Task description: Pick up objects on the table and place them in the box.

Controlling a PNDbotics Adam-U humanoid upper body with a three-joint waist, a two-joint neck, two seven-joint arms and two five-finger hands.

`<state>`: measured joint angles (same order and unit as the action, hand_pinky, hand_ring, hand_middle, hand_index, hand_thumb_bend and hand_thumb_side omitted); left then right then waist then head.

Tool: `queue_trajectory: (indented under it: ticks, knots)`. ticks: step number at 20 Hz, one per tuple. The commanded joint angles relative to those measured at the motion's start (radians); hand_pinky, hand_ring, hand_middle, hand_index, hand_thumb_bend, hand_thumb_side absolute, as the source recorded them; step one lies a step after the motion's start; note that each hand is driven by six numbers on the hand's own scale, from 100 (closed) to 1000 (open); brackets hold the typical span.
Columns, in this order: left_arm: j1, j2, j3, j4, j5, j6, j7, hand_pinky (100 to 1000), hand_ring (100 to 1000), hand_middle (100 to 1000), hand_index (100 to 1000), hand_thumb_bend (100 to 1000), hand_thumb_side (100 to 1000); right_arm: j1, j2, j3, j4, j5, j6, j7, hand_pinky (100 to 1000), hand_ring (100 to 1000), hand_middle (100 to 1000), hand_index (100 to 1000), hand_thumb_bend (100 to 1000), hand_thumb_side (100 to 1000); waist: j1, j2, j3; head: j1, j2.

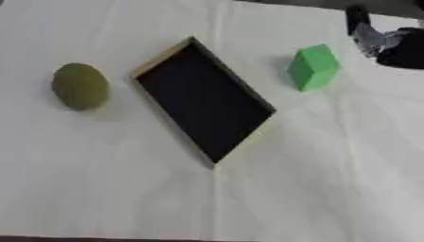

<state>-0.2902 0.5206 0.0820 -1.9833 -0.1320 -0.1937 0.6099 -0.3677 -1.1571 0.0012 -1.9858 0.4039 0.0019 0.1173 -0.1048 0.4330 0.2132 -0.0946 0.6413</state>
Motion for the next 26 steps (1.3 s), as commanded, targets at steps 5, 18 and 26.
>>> queue_trajectory:
  ticks: [5,18,26]
  knots:
    - [-0.010,0.039,-0.003,-0.017,0.005,0.000,-0.008,830,815,773,885,231,773,0.008,-0.066,0.018,-0.014,0.009,-0.027,0.094,858,899,871,892,100,798,0.001,-0.026,0.003,-0.003,-0.002]
    - [-0.012,0.040,-0.010,-0.017,0.012,0.001,-0.017,831,817,774,885,225,779,-0.032,-0.069,0.038,-0.014,-0.015,0.004,0.206,859,884,845,900,142,557,-0.002,-0.025,0.005,-0.009,-0.004]
    - [-0.011,0.039,-0.012,-0.017,0.017,0.002,-0.022,831,817,774,884,221,784,-0.073,-0.057,0.058,-0.014,-0.027,0.073,0.246,867,876,821,883,351,269,-0.004,-0.021,0.009,-0.014,-0.006]
